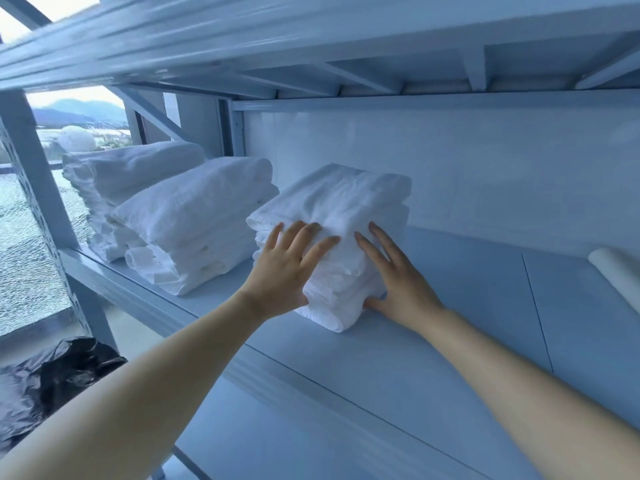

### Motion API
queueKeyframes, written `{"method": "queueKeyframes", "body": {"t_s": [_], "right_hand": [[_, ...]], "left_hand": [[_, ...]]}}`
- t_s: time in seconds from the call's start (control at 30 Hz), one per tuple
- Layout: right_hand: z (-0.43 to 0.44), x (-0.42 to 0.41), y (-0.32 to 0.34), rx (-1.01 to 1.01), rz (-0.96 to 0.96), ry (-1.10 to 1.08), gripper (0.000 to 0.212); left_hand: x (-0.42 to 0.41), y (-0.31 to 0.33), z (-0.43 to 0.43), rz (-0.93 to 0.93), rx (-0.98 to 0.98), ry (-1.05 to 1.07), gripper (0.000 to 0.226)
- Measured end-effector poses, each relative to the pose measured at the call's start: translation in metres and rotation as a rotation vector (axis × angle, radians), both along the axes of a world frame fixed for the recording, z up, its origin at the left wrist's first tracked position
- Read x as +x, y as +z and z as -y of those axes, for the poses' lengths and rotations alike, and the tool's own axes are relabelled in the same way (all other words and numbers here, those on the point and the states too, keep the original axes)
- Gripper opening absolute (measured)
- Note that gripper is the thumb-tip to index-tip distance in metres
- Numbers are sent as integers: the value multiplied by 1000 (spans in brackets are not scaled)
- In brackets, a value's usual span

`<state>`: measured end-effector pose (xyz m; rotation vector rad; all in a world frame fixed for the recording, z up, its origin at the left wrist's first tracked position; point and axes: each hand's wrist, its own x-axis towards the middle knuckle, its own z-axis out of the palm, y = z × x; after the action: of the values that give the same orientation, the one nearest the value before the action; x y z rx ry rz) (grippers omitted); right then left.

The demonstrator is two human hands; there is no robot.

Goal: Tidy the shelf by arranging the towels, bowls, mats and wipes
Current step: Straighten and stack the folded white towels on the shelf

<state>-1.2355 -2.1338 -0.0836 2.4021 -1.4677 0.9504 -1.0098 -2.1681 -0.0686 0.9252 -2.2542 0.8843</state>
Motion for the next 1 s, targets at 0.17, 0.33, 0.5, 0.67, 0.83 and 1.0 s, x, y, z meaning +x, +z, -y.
{"method": "queueKeyframes", "body": {"t_s": [0.17, 0.33, 0.5, 0.67, 0.83, 1.0], "right_hand": [[5, 11, -3, -25, 32, 22, 107], [4, 36, 0, -32, 16, 69, 106], [0, 70, 0, -24, 19, 121, 105], [0, 89, 2, -32, 0, 119, 105], [-3, 87, 0, -21, -31, 50, 109], [-7, 78, 9, -10, -105, 41, 110]], "left_hand": [[13, 4, -5, -33, -24, -56, 103], [42, 6, -16, -25, 0, -17, 106], [77, 9, -27, -15, 13, 35, 105], [96, 15, -29, 14, 64, 59, 107], [102, 32, -30, -25, 273, -29, 90], [98, 37, -28, -141, 332, -140, 71]]}}
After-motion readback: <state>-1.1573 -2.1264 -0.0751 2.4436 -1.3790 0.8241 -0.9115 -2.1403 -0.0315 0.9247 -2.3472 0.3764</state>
